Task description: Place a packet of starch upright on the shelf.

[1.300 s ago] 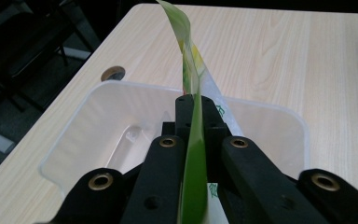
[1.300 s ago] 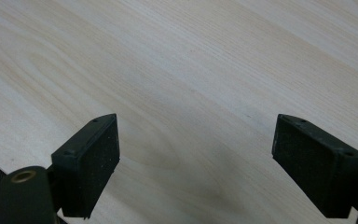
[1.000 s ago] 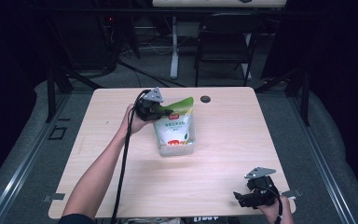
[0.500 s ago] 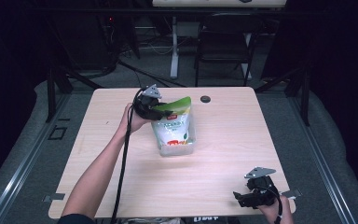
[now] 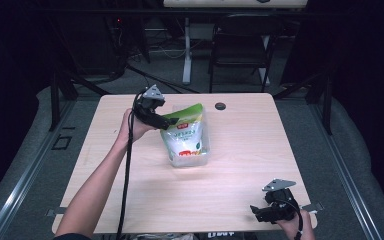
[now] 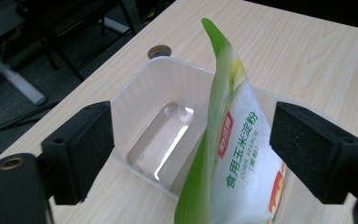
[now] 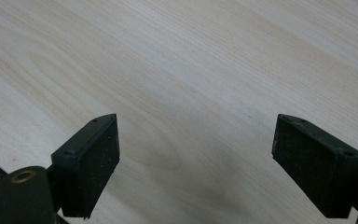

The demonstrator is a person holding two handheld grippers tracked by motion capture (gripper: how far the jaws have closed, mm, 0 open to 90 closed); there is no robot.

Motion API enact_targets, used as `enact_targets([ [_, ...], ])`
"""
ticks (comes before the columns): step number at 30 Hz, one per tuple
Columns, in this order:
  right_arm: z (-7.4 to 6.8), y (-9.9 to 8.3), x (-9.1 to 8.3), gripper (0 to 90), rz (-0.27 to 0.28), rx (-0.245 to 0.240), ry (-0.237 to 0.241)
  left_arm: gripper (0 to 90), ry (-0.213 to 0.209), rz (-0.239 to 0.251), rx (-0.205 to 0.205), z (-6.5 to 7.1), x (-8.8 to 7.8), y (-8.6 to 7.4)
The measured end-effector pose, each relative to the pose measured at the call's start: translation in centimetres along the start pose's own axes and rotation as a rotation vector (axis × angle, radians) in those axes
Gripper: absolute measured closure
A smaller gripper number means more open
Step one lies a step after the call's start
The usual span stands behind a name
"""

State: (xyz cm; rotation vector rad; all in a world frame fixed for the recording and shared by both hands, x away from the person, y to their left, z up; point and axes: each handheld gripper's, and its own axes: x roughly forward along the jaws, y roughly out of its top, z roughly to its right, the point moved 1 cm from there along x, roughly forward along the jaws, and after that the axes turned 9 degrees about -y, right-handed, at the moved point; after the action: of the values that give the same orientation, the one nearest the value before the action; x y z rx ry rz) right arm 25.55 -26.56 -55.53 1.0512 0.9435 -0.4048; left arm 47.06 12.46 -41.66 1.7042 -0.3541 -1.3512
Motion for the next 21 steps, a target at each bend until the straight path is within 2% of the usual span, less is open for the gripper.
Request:
enact_targets([
  [4,0.0,0.0,0.0,14.1,0.001,0.001,-0.002,9.0,0.045,0.003,-0.027,0.7,-1.8,-0.3],
  [6,0.0,0.0,0.0,14.1,0.002,0.002,-0.002,6.9,0.054,0.009,-0.036,1.1,-2.9,-0.5],
  [11,0.0,0.0,0.0,14.1,0.002,0.0,-0.003,5.4,0.111,-0.004,-0.037,2.7,-5.5,-1.7],
  [13,-0.1,0.0,0.0,14.1,0.0,-0.001,-0.007,5.0,0.145,-0.034,-0.049,3.3,-6.5,-2.3],
  [16,-0.1,0.0,0.0,14.1,0.0,-0.001,-0.009,4.6,0.186,-0.04,-0.065,3.9,-8.0,-3.6],
  [21,-0.1,0.1,0.1,14.1,-0.004,-0.002,-0.007,4.6,0.229,-0.022,-0.113,5.1,-10.2,-6.2],
])
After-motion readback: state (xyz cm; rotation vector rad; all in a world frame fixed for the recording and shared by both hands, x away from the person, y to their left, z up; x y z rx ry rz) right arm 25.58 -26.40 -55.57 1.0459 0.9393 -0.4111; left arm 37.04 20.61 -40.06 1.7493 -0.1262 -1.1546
